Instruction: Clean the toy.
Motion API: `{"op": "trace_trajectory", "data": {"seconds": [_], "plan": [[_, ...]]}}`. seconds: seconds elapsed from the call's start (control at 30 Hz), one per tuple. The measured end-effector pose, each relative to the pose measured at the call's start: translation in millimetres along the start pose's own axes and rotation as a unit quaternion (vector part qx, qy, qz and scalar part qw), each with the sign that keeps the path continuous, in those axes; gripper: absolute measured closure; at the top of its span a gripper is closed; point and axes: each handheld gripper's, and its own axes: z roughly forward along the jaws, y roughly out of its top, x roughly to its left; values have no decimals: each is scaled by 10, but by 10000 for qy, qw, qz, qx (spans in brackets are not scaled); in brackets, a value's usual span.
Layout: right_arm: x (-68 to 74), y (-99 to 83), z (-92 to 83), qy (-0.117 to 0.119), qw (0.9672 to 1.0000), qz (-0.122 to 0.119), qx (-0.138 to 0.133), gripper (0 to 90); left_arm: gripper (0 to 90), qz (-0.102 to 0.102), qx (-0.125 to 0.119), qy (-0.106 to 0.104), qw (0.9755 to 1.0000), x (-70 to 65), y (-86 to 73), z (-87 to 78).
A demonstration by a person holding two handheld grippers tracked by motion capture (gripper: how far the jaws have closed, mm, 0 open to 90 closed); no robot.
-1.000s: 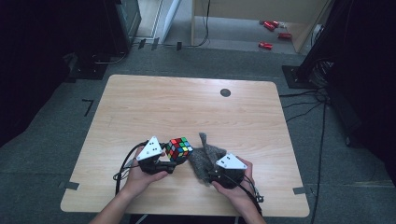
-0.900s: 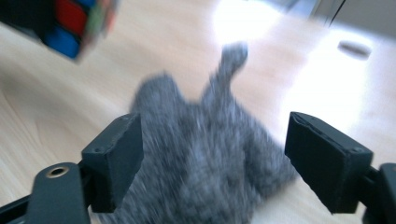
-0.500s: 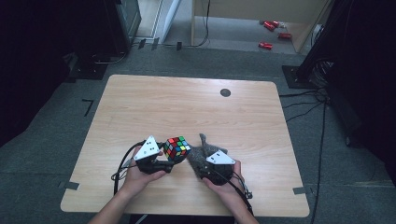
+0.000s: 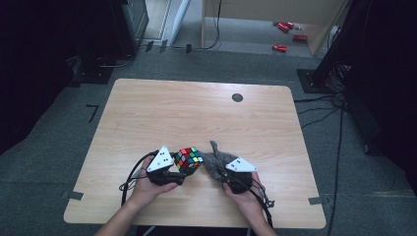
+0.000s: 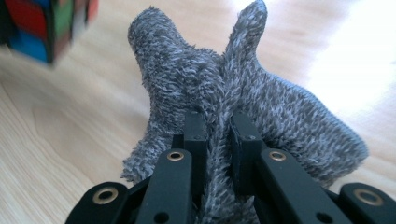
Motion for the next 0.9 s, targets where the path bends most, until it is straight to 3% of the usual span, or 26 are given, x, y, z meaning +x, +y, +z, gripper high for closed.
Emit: {"op": "trace_trajectory", "data": {"seconds": [0.17, 0.3, 0.47, 0.73, 0.83, 0.9], "plan": [[-88, 71, -157, -52, 9990, 169, -419, 809, 345, 45, 51, -42, 10000, -30, -4, 33], [-105, 146, -311, 288, 9953, 377, -846, 807, 345, 109, 97, -51, 9999, -62, -5, 65], [22, 271, -478, 538, 9897, 391, -1271, 806, 345, 245, 149, -107, 9995, -138, 6, 136], [301, 379, -527, 937, 9864, 113, -1348, 804, 345, 638, 284, -167, 9974, -313, 16, 228], [344, 375, -515, 806, 9879, 75, -1326, 803, 346, 772, 271, -112, 9966, -355, 37, 216], [295, 353, -481, 702, 9887, 196, -1313, 803, 346, 821, 241, -87, 9963, -358, 54, 194]]}}
